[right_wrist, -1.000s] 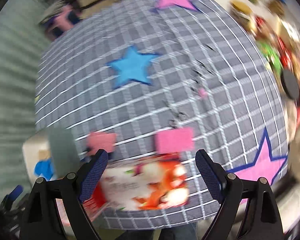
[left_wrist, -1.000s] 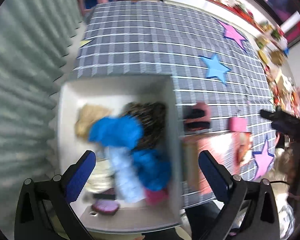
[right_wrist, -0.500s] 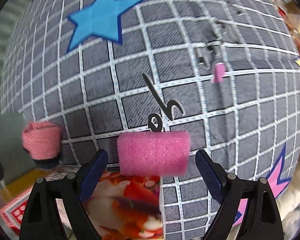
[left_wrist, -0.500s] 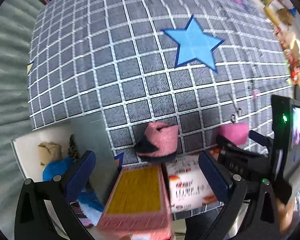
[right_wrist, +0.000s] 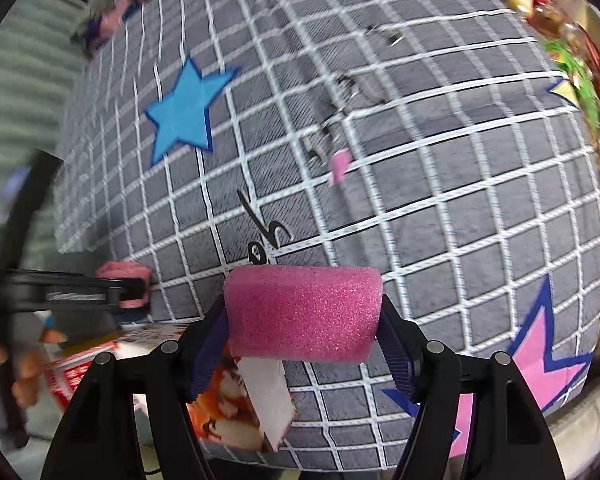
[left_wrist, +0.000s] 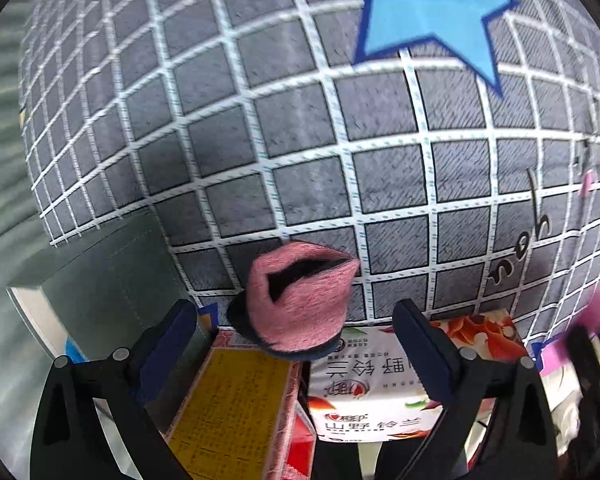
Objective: Organize soft objects
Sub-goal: 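Grasp the pink knit sock with the left tool while the right tool grasps the pink foam sponge, then carry the pink knit sock and pink foam sponge over the white box with both tools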
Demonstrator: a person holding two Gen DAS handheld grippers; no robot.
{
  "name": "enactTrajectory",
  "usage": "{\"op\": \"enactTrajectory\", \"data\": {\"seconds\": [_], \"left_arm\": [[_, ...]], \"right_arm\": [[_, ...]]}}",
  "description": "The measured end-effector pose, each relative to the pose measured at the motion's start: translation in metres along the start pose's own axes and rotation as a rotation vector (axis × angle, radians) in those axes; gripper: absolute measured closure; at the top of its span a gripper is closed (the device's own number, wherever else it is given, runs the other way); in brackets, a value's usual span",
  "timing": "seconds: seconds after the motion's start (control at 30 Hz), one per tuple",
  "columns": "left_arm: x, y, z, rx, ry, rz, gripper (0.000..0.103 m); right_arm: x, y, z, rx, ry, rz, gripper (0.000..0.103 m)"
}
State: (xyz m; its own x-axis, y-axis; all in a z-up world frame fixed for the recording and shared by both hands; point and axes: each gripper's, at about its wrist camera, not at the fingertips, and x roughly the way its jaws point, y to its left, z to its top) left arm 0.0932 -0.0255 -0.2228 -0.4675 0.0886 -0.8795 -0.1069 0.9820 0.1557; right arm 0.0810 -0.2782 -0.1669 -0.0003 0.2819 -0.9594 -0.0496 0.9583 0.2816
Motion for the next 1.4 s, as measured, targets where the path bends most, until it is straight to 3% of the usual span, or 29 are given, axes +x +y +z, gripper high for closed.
{"op": "enactTrajectory", "data": {"seconds": [0.23,0.3,0.43,0.47,0.67,0.8,1.2,1.4], "left_arm": [[0.026,-0.021,0.019,-0.022,0.144,0.022,0.006],[0.029,-0.033,0.021,-0.015,0.154,0.027,0.019],[0.03,-0.04,0.019,-0.017,0.154,-0.02,0.067],[0.029,-0.045,0.012,-0.002,0.13,-0.007,0.07],[0.018,-0.037,0.0,-0.013,0.033,-0.095,0.08],[0.002,-0.024,-0.016,-0.026,-0.059,-0.188,0.081],[-0.081,0.001,-0.099,0.075,-0.457,-0.278,0.081],[-0.105,0.052,-0.124,0.096,-0.581,-0.341,0.081]], "right_arm": [[-0.042,-0.013,-0.015,0.031,-0.066,0.066,0.032],[-0.049,-0.012,-0.018,0.043,-0.079,0.075,0.032],[-0.056,-0.014,-0.022,0.047,-0.099,0.069,0.032],[-0.058,-0.014,-0.022,0.047,-0.104,0.066,0.032],[-0.068,-0.008,-0.02,0.028,-0.127,0.048,0.032],[-0.076,-0.002,-0.019,0.012,-0.152,0.027,0.032],[-0.087,0.028,-0.053,-0.011,-0.186,-0.009,0.032],[-0.092,0.052,-0.08,-0.015,-0.206,-0.013,0.032]]}}
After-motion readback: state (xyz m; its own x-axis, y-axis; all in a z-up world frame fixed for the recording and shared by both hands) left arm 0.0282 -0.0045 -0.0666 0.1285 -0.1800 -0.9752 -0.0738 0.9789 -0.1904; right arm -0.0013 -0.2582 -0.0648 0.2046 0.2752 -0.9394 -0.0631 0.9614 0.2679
